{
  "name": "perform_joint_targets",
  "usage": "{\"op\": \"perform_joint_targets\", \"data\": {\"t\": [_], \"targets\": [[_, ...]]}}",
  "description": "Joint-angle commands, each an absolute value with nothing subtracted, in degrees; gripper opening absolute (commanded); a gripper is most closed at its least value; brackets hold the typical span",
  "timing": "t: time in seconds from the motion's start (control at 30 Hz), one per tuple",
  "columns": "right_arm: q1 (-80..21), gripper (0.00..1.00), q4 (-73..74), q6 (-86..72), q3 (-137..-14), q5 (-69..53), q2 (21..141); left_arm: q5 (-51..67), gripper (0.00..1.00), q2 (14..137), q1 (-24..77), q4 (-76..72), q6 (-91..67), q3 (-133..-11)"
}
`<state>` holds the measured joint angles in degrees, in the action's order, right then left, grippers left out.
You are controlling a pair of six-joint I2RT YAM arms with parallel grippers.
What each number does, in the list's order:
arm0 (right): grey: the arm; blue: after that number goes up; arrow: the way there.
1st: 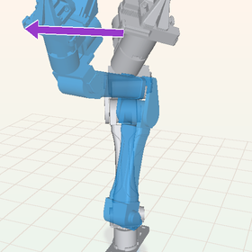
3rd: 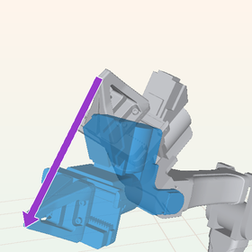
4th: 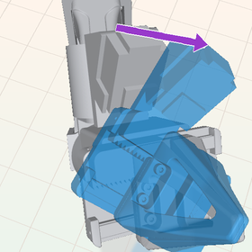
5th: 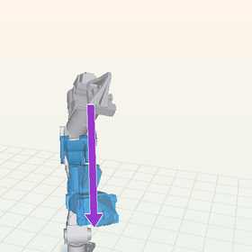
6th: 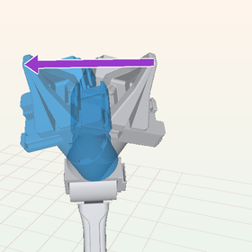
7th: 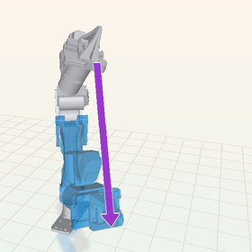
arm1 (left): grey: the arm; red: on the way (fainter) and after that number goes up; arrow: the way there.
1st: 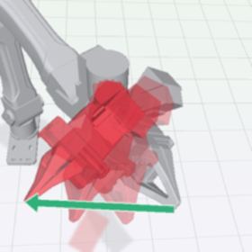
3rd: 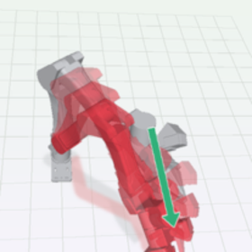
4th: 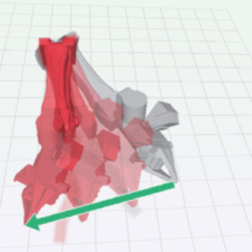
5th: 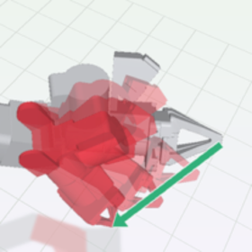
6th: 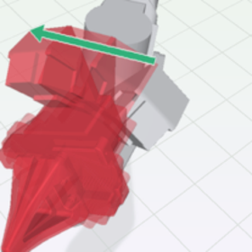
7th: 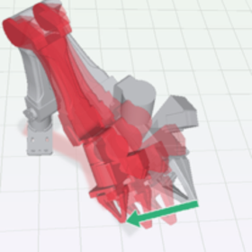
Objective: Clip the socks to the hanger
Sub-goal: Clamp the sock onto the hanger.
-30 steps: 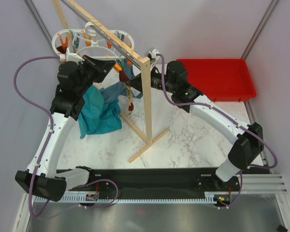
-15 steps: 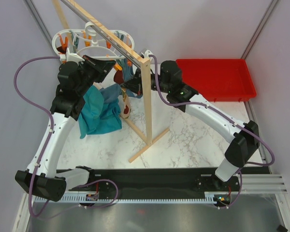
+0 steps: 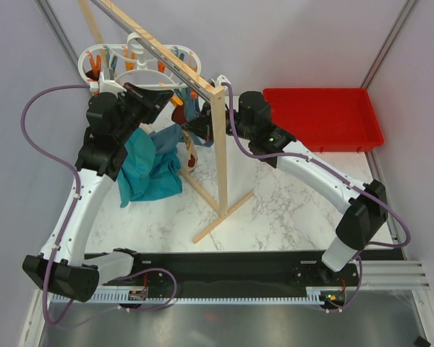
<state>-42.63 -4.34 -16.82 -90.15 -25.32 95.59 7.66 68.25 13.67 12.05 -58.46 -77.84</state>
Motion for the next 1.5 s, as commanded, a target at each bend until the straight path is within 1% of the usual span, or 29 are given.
{"op": "perform_joint_targets", "data": {"t": [0.0,0.57,0.73,0.77,0.8,0.87,0.9,0.97,1.0,1.1,1.17,1.27,1.3,1.33,1.37,1.4,1.43,1.47], "targets": [[-42.8,0.0,-7.73,-15.47,-91.85,-24.43,92.29,6.15,0.02,69.7,13.71,23.91,-60.29,-74.97],[-42.8,0.0,-7.65,-16.35,-94.31,-25.31,94.13,6.77,0.02,70.05,14.15,23.56,-59.68,-75.15],[-42.72,0.0,-7.56,-16.35,-94.48,-25.05,94.83,7.29,0.03,70.14,14.15,23.2,-60.2,-74.53],[-42.71,0.0,-7.47,-16.26,-94.57,-24.96,94.92,7.82,0.07,70.22,14.15,23.03,-60.12,-74.44],[-42.8,0.0,-7.47,-16.26,-94.66,-24.96,95.18,8.17,0.16,70.14,14.15,22.77,-60.2,-74.27],[-42.8,0.0,-7.38,-16.17,-94.66,-24.96,95.36,9.05,0.25,70.22,14.15,22.24,-60.12,-74.18],[-42.8,0.0,-7.38,-16.17,-94.75,-24.96,95.54,9.23,0.35,70.31,14.15,21.98,-60.2,-74.01],[-42.8,0.0,-7.3,-16.26,-95.01,-24.96,95.62,9.23,0.44,70.05,14.15,21.89,-60.12,-73.92],[-42.8,0.0,-7.29,-16.09,-95.01,-24.96,95.8,9.23,0.52,69.87,14.15,21.8,-60.03,-73.74],[-42.8,0.0,-7.29,-16.08,-95.54,-24.96,95.89,9.05,0.6,69.61,14.15,21.53,-59.77,-73.39],[-42.8,0.0,-7.29,-16.0,-95.89,-24.79,95.98,9.14,0.6,69.61,14.15,21.36,-59.68,-73.39],[-42.8,0.0,-7.12,-15.73,-95.89,-24.61,95.98,9.32,0.65,69.52,14.15,21.36,-59.68,-73.3],[-42.8,0.0,-7.03,-15.56,-95.89,-24.61,96.15,9.23,0.68,69.43,14.15,21.36,-59.68,-73.3],[-42.8,0.15,-6.68,-15.38,-95.89,-24.52,96.07,9.23,0.69,69.26,14.15,21.18,-59.59,-73.21],[-42.8,0.28,-5.98,-15.38,-95.8,-24.09,96.15,9.23,0.71,69.08,14.15,21.18,-59.5,-73.13],[-42.8,0.39,-5.72,-15.38,-95.63,-23.04,96.07,9.23,0.75,68.65,14.15,21.01,-59.24,-73.13],[-42.8,0.7,-5.45,-15.38,-94.93,-22.68,95.8,9.23,0.76,68.29,14.15,20.92,-58.46,-73.13],[-42.8,0.8,-5.36,-15.21,-94.49,-22.33,95.54,8.97,0.78,67.94,14.15,21.0,-58.01,-73.21]]}}
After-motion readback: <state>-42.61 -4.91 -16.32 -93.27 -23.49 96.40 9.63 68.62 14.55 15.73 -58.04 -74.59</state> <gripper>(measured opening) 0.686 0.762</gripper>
